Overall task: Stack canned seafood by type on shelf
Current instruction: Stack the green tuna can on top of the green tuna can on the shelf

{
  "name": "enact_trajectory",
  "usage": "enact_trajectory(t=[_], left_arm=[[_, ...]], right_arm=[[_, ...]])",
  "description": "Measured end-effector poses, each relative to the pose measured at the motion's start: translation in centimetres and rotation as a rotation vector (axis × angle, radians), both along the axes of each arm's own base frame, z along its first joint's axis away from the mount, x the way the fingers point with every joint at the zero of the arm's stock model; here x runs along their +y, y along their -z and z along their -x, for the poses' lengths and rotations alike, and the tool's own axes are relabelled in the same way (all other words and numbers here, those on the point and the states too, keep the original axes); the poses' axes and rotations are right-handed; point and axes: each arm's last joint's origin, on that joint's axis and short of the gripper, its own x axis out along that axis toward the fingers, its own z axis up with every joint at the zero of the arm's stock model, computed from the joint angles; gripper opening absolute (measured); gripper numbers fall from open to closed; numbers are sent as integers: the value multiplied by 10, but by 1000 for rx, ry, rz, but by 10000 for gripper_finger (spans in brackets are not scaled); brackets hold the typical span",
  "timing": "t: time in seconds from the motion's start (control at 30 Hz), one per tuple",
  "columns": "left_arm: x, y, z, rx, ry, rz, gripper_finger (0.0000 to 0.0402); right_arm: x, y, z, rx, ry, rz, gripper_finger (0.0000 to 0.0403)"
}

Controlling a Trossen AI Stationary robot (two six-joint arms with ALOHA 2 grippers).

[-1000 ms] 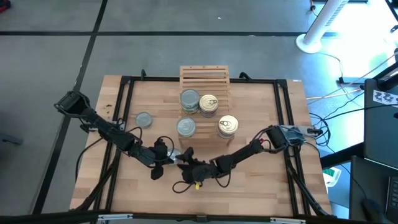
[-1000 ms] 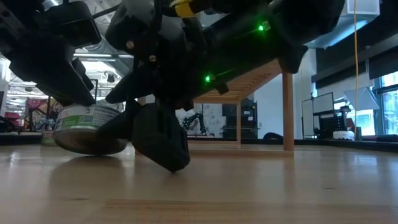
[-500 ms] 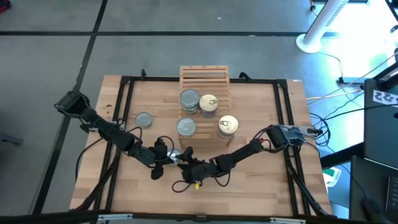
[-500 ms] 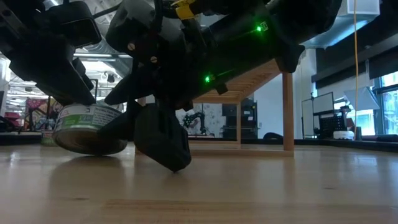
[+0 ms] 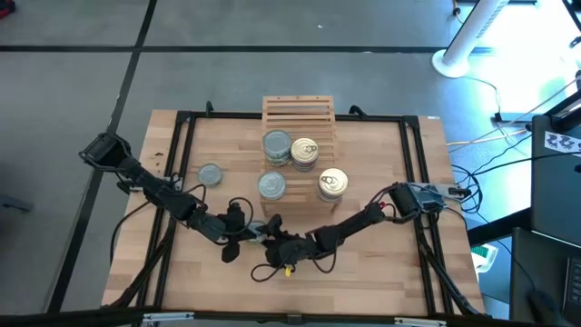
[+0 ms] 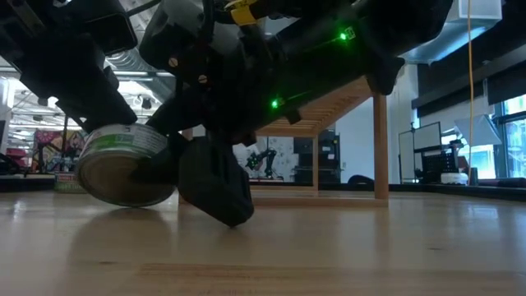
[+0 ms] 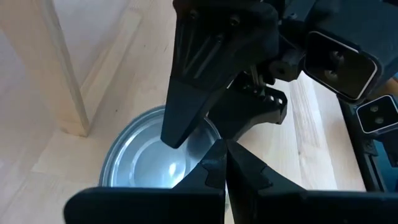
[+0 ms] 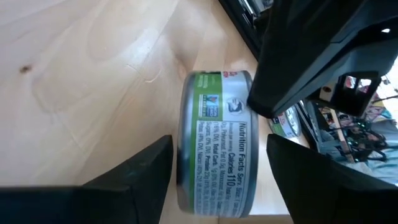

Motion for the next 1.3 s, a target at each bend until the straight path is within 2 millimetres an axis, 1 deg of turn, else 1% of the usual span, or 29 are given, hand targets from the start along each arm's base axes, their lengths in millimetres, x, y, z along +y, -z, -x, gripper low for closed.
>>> enact_trajectory(t=[0.07,0.13,0.33,0.37,0.47,0.57,0.7,0.83,0.93,1.1,1.3], left_arm=[[0,0,0,0,0,0,0],[0,0,0,0,0,0,0],[0,0,0,-2,-1,0,0],[0,0,0,-3,-2,0,0],[0,0,0,-1,-10,15,1],[0,0,0,-2,-6,22,13],[-1,-1,0,-4,0,33,52],[-2,-4,0,-13,20,56,95],[-1,-10,1,-31,36,80,113],[2,-28,8,-93,50,106,115],[12,-54,26,-156,57,127,102]], right_arm=[[0,0,0,-1,11,6,251],[0,0,0,-1,11,7,234],[0,0,1,1,10,6,151],[1,0,1,0,10,5,145],[1,0,1,-1,9,3,145],[1,-1,1,-4,9,2,145],[1,-4,1,-10,9,-2,145],[4,-9,4,-1,3,0,156],[7,-15,7,2,1,-11,153],[21,-27,16,13,-32,-7,147],[42,-39,30,16,-59,-3,155]])
